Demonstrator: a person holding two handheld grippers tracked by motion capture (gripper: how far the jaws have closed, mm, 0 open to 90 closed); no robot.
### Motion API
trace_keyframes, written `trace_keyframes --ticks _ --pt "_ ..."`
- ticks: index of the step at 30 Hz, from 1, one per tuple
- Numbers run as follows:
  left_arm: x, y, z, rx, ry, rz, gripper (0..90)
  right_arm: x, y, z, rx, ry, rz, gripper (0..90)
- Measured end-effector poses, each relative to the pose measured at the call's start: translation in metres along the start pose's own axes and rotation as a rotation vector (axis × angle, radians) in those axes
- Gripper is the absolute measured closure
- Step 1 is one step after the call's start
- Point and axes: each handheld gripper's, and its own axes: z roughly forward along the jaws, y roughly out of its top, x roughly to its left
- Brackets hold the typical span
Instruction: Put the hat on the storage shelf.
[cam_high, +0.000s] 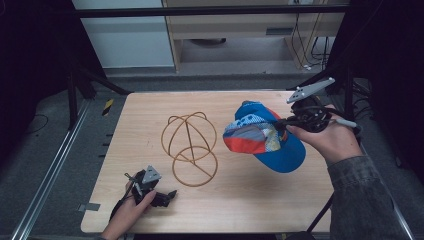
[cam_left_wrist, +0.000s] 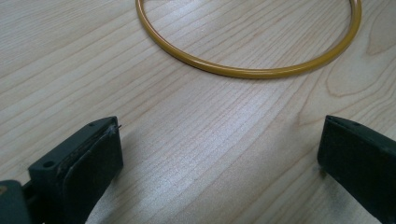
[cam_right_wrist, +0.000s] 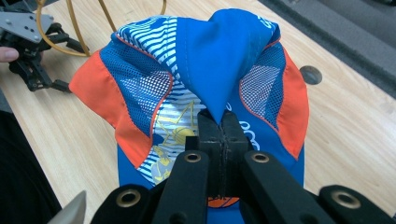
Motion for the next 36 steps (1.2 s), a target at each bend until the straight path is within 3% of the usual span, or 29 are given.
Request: trace_keyframes --ticks 8,18,25,36 --pt "0.000 0.000 0.000 0.000 0.000 0.000 0.0 0.006 0.014 -0.010 -0.043 -0.005 -0.022 90.0" --pt "0.000 0.000 0.000 0.003 0.000 0.001 0.0 0.030 0.052 -0.024 -0.115 -0.009 -0.099 90.0" --pt "0.000 0.000 0.000 0.001 0.003 -0.001 0.0 0.046 0.084 -0.013 -0.136 0.008 -0.155 90.0" --pt "0.000 0.000 0.000 0.001 0.003 -0.001 0.0 0.060 0.115 0.015 -0.130 0.035 -0.193 90.0"
